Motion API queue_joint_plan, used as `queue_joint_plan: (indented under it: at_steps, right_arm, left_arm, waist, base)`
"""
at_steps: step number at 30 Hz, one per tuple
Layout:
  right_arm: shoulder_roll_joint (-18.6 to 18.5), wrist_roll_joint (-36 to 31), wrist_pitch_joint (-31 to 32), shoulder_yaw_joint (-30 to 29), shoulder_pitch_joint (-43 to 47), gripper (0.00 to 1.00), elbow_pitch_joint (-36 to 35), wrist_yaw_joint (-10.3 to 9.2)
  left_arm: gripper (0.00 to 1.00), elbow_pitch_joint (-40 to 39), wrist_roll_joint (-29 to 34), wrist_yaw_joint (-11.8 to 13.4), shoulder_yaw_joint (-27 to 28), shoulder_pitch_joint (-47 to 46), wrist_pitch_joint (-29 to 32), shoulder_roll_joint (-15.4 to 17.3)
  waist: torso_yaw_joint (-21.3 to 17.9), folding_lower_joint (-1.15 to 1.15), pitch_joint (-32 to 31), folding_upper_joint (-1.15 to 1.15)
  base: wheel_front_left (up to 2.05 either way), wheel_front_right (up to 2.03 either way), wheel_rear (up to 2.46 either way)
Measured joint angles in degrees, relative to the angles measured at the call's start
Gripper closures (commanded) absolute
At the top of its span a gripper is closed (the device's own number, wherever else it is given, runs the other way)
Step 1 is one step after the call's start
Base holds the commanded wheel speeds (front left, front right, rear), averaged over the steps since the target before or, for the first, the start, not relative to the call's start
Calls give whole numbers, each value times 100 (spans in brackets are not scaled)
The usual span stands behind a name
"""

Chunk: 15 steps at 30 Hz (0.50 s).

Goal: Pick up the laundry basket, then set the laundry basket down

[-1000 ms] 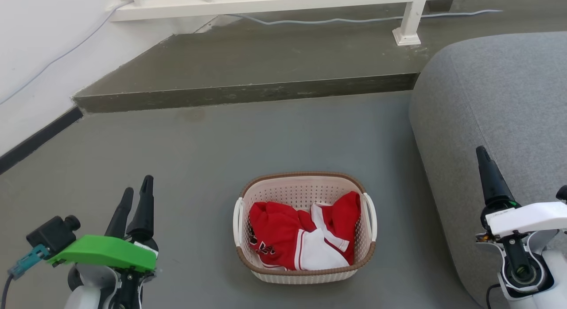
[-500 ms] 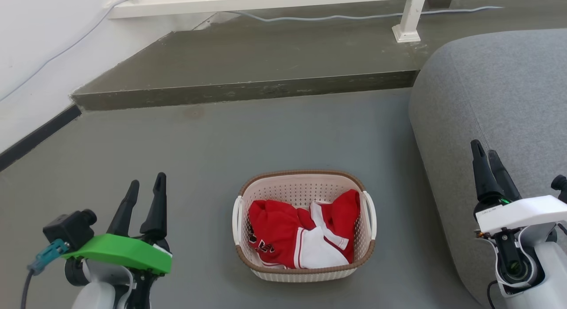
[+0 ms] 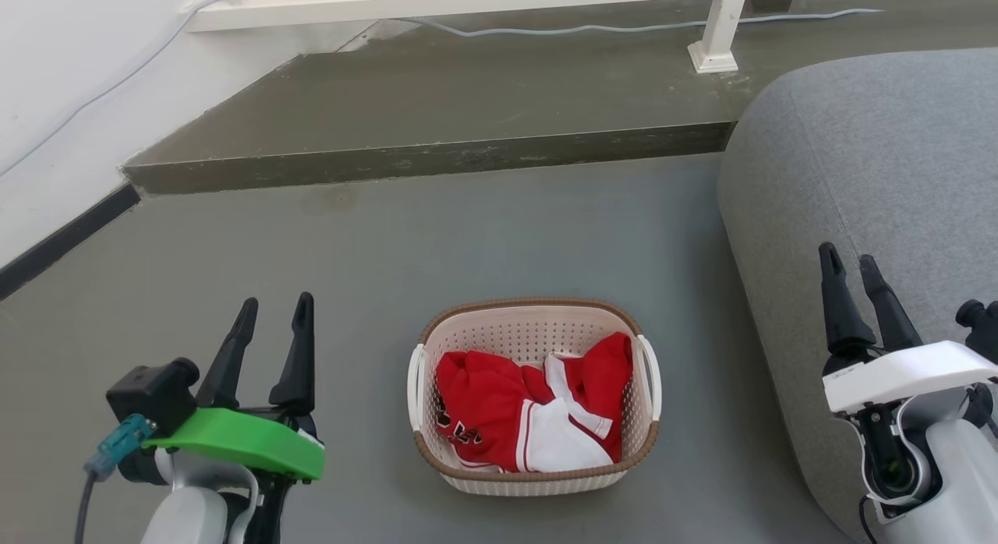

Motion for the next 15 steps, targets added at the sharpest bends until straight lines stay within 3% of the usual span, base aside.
queue_joint_plan:
  at_steps: [15]
  right_arm:
    - [-1, -999, -266, 125, -52, 0, 54, 0]
  left_arm:
    - [0, -113, 1002, -2, -86, -63, -258, -57]
  waist:
    - [8, 0, 52, 0]
  base:
    - [0, 0, 0]
